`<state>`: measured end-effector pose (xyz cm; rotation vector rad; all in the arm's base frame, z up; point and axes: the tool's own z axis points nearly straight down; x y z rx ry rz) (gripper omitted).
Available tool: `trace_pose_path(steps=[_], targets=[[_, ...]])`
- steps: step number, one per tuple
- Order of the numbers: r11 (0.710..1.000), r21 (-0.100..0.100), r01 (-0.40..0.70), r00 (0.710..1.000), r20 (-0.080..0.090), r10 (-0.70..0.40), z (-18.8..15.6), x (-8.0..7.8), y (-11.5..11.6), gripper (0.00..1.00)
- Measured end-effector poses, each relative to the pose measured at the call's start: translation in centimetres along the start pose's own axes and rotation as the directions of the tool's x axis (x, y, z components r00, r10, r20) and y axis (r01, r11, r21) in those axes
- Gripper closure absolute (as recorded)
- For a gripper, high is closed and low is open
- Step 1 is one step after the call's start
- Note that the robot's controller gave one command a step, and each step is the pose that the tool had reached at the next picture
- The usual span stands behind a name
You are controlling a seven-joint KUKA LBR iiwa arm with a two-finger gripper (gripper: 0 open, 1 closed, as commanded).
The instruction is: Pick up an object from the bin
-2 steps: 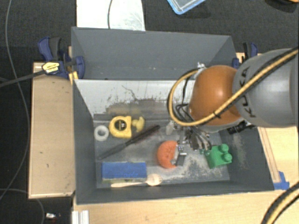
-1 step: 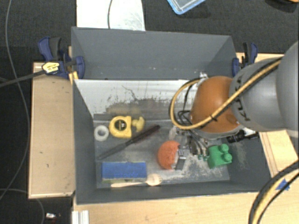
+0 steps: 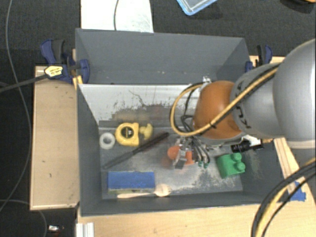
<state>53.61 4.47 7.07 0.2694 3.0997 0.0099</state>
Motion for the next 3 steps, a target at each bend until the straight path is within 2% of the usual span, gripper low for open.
trace_pose_path(steps=[1,2,3], targets=[[1.0,0.0,0.001,1.0,0.0,-0.001,0.0,0.0,0.0,1.0],[1.0,0.001,0.011,1.0,-0.006,-0.011,-6.5,0.8,0.4,1.0],[0.999,0.002,0.037,0.999,-0.008,-0.037,-14.1,1.0,1.1,1.0]])
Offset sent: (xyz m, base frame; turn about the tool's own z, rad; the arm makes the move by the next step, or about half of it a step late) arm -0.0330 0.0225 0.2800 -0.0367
